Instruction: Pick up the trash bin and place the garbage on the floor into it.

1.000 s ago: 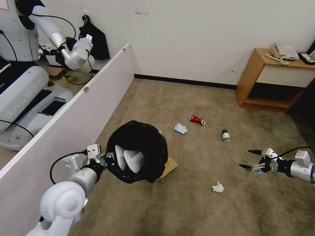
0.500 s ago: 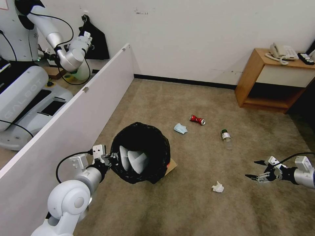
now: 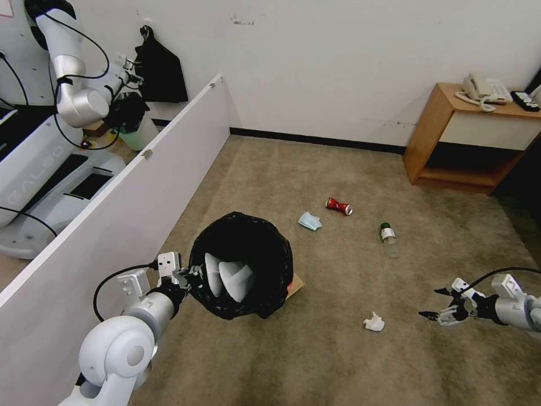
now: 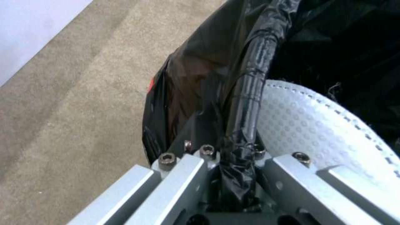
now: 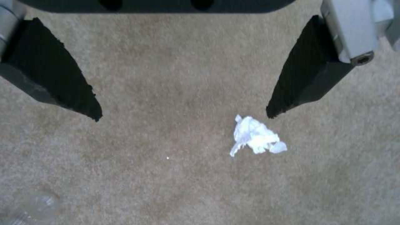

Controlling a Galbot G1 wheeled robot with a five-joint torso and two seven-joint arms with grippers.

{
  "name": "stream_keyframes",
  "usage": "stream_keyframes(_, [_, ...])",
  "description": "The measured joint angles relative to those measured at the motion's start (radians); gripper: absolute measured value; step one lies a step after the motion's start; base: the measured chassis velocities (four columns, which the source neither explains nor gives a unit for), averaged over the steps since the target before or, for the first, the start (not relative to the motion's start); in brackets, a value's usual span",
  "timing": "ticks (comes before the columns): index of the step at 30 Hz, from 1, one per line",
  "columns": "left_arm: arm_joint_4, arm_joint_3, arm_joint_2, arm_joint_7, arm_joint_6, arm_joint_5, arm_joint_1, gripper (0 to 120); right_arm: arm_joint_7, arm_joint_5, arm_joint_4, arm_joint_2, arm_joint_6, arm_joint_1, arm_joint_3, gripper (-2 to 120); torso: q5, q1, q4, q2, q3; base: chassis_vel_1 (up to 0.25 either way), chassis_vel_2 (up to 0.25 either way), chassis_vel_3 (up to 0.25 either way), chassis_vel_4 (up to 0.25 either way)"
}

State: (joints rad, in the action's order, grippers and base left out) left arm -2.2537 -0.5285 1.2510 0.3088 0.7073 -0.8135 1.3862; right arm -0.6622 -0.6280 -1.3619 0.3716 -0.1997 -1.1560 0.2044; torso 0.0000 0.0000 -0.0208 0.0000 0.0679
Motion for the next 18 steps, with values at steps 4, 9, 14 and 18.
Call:
stream_keyframes(4, [-0.005,-0.002,0.008,-0.002,0.0,0.007,0.006,0,0.014,0.0,0.006,0.023,-0.009,0.032,-0.033,100,-0.0001,0.0,-0.0001,0.0,0.0,0.0,0.0,0.0,0.0])
stream_keyframes(9, [-0.014,-0.01,0.011,-0.003,0.0,0.009,0.013,0,0.016,-0.001,0.035,0.06,-0.014,0.14,-0.15,100,-0.0001,0.0,0.0,0.0,0.0,0.0,0.0,0.0,0.0])
stream_keyframes(14, [-0.02,-0.019,0.014,-0.004,-0.001,0.008,0.017,0,-0.007,0.009,0.076,0.096,-0.025,0.243,-0.263,100,0.0004,0.0,0.0,0.0,0.0,0.0,0.0,0.0,0.0])
stream_keyframes(18, [-0.02,-0.026,0.019,-0.009,-0.002,0.008,0.02,0,-0.035,0.025,0.108,0.127,-0.06,0.337,-0.354,100,-0.0002,0.0,0.0001,0.0,0.0,0.0,0.0,0.0,0.0])
